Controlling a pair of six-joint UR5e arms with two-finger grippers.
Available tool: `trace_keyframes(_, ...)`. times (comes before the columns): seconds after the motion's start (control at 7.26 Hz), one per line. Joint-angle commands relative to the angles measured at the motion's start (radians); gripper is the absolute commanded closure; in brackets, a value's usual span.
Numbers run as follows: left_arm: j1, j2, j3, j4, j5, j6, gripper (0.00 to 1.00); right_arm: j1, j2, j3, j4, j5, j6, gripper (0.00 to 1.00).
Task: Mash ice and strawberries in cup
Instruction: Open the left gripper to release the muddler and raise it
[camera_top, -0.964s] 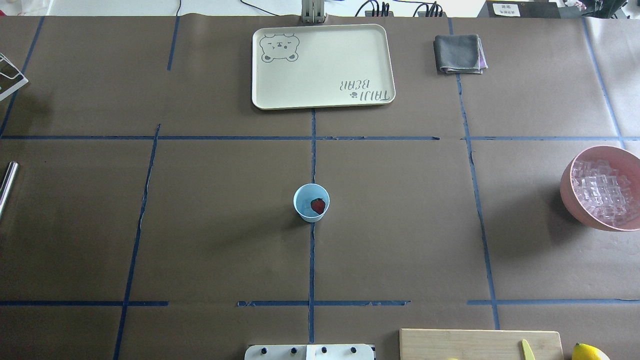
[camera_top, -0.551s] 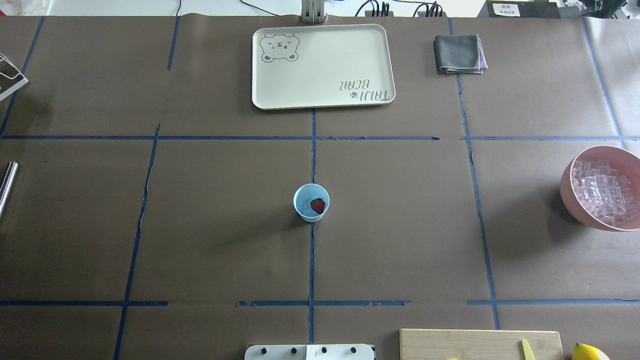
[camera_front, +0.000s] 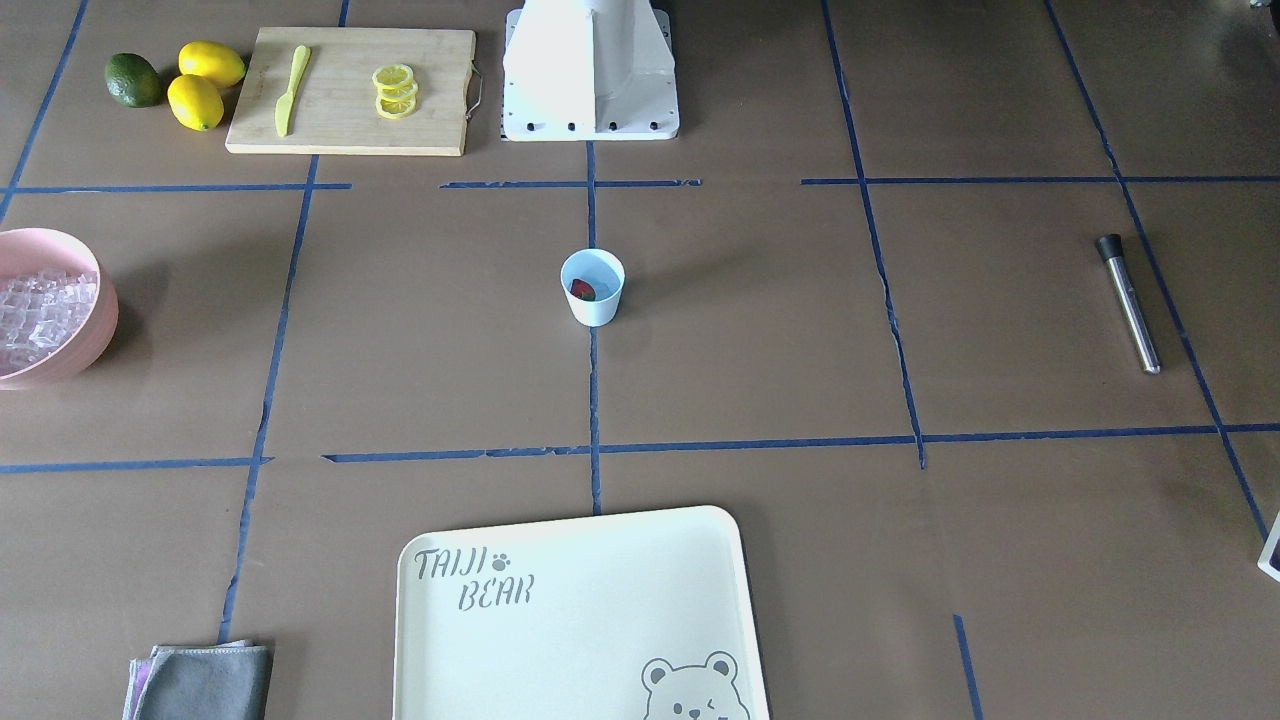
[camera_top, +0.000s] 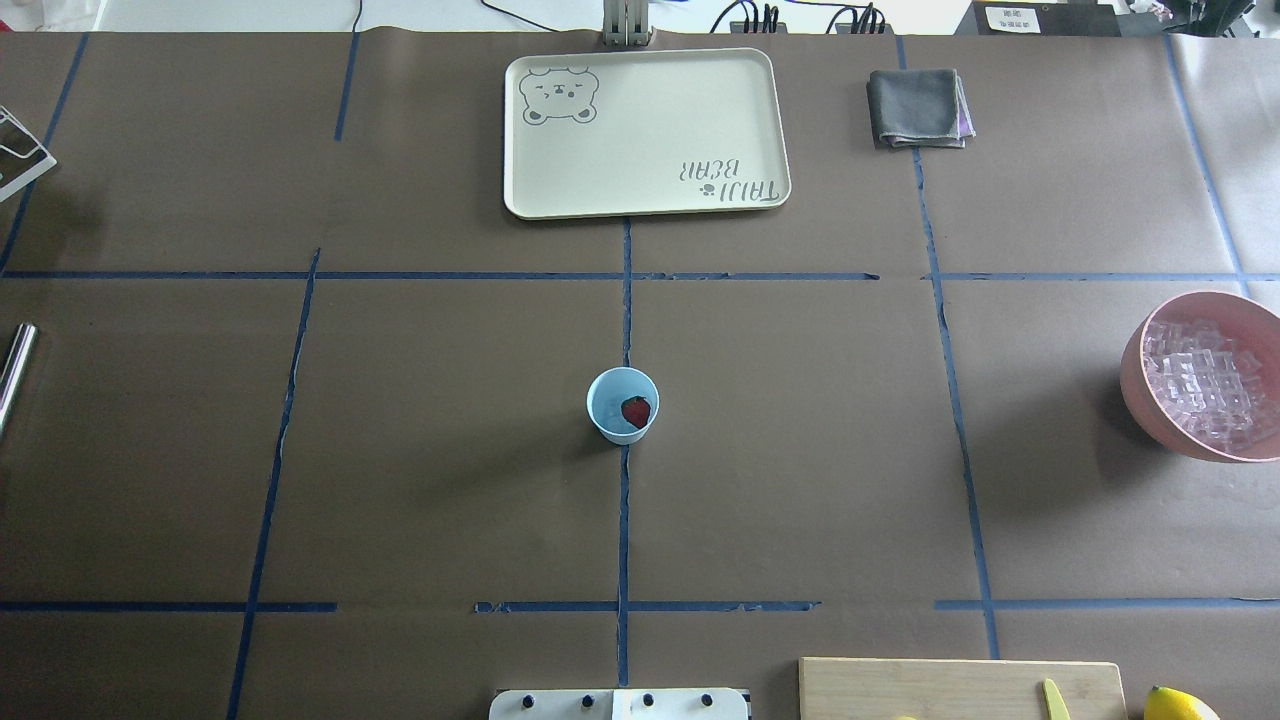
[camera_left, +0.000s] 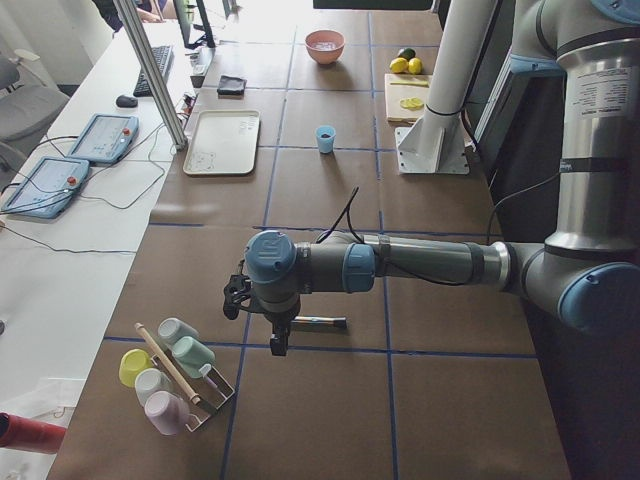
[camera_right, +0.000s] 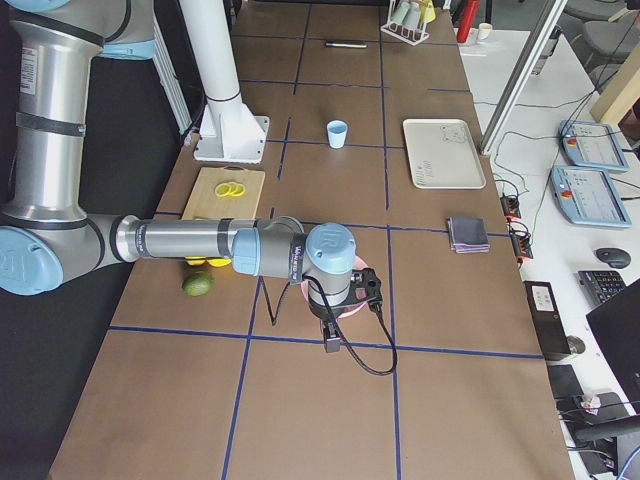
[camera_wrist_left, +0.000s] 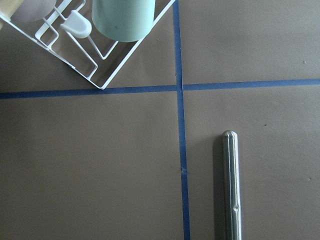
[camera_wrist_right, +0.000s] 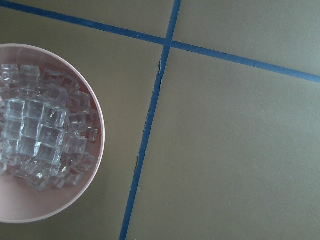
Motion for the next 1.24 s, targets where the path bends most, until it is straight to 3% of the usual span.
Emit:
trace_keyframes(0.0,-0.001,0.004,-0.023,-0.005,0.000,0.000,0.00,0.000,0.000,-0.002,0.000,0.000,0.003,0.00)
trace_keyframes(1.1,0.002,0.024,0.005,-0.034,0.008,0.000,0.00,0.000,0.000,-0.005,0.000,0.002,0.006,0.00)
